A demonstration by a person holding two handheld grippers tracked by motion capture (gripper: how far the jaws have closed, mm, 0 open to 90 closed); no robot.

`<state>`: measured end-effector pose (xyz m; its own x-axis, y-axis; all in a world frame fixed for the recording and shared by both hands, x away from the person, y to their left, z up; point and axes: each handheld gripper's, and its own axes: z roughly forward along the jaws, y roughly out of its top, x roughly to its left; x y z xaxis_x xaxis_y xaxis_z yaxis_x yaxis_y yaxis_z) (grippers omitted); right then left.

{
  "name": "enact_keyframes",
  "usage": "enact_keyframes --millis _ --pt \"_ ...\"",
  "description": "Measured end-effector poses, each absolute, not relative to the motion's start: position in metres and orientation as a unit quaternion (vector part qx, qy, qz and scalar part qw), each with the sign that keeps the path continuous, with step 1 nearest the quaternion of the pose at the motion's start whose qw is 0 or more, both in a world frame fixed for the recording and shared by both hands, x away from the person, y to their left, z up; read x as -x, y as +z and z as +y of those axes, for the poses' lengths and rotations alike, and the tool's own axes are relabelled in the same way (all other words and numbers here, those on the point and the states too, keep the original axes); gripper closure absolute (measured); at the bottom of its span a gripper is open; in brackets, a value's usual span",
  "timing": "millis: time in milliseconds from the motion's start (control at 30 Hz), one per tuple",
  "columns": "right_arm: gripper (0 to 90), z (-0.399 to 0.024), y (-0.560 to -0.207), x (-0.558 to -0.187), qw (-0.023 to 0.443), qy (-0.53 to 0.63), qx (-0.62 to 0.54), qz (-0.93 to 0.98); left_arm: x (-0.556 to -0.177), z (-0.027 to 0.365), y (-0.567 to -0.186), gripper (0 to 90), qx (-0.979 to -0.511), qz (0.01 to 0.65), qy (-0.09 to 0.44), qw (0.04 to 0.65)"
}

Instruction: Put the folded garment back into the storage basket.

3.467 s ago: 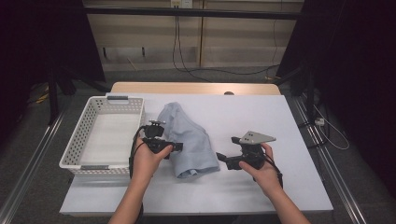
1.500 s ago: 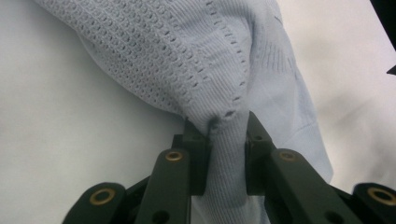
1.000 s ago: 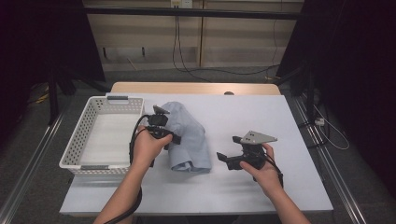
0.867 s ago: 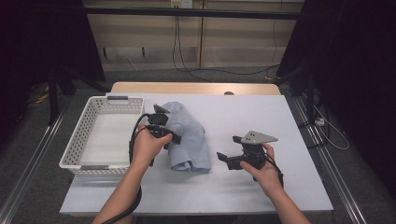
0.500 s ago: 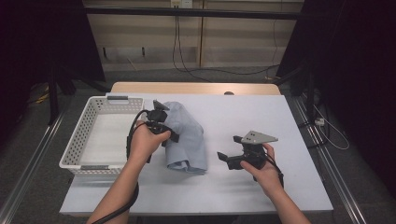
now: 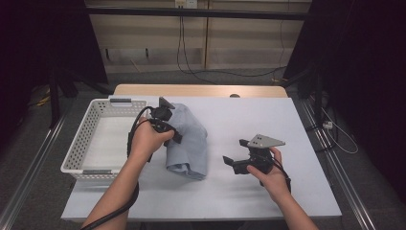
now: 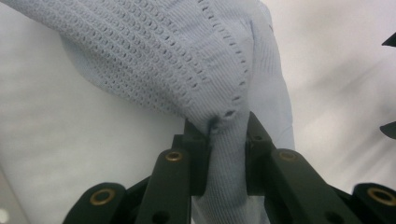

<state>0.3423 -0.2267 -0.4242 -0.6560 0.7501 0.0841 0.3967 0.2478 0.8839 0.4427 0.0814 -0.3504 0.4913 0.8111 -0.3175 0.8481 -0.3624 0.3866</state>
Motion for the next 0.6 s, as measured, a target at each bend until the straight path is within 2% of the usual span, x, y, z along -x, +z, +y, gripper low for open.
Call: enact_keyframes --millis 600 --pt "7.6 -0.233 -0.424 -0.338 0.185 0.487 -0.377 0.766 -0.454 0.079 -0.333 76.7 -0.843 0.486 -0.013 0.228"
